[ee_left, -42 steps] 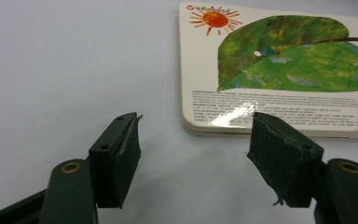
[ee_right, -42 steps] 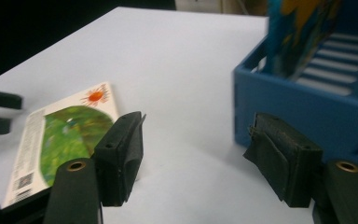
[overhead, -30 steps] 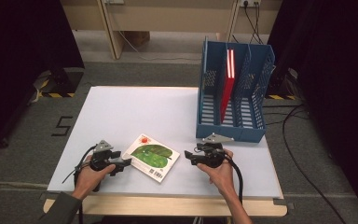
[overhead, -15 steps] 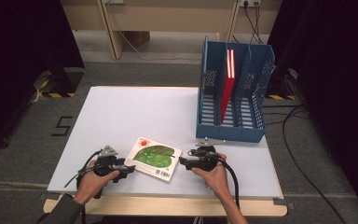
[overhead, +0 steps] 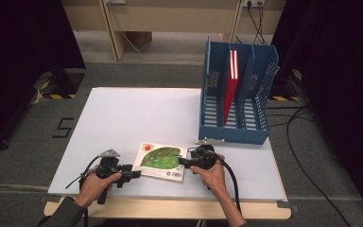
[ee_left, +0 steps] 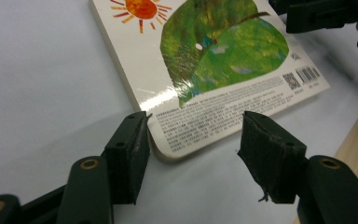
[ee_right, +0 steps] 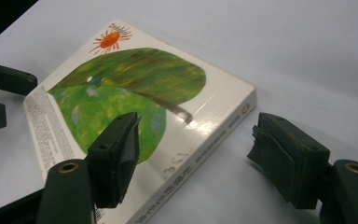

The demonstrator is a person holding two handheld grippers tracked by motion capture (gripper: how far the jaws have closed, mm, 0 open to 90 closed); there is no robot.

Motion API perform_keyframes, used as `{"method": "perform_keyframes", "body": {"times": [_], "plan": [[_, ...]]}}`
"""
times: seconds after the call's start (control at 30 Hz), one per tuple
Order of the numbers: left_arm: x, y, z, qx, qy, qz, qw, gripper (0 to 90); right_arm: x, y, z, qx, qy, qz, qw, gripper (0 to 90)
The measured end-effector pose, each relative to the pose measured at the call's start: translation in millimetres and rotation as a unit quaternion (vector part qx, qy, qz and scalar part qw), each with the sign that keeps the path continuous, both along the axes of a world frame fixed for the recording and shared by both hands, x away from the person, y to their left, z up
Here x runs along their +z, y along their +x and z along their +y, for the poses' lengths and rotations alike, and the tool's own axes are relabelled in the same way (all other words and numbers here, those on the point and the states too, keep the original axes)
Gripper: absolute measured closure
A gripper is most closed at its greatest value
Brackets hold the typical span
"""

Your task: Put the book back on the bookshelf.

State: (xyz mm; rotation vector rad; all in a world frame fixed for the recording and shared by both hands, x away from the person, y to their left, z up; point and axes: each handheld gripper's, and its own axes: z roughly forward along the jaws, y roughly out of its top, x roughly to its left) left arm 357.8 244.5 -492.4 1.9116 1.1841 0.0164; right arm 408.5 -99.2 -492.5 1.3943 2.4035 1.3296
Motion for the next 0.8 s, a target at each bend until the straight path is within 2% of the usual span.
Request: {"method": "perform_keyframes", "body": {"times": [0.07, 0.17, 0.23, 0.37, 0.57, 0.67, 0.8], "plan": [[-0.1, 0.3, -2.5, 0.000, 0.009, -0.005, 0.9999, 40.6, -0.9, 2.6, -1.0, -0.003, 0.003, 0.000, 1.0000, 31.9], [0.0, -2.9, -6.7, -0.004, 0.034, -0.024, 0.9991, 41.3, -1.1, 6.6, -1.6, -0.007, 0.005, -0.002, 1.0000, 31.4], [0.2, -3.6, -7.2, -0.006, 0.047, -0.033, 0.9983, 44.8, -1.8, 9.5, -1.0, -0.008, 0.006, -0.005, 0.9999, 31.3], [-0.3, -2.8, -5.2, -0.004, 0.043, -0.031, 0.9986, 49.5, -1.5, 13.3, 1.4, -0.005, 0.000, -0.010, 0.9999, 31.1], [-0.2, -3.6, -6.4, -0.005, 0.049, -0.035, 0.9982, 48.9, -1.7, 18.8, 4.9, -0.003, -0.002, -0.012, 0.9999, 30.9], [-0.2, -3.8, -6.7, -0.008, 0.051, -0.038, 0.9979, 48.5, -2.1, 24.1, 6.2, -0.003, -0.005, -0.022, 0.9997, 30.9], [-0.3, -4.3, -7.2, -0.010, 0.054, -0.041, 0.9976, 48.0, -3.1, 27.6, 7.8, 0.018, -0.003, -0.024, 0.9995, 34.3]]}}
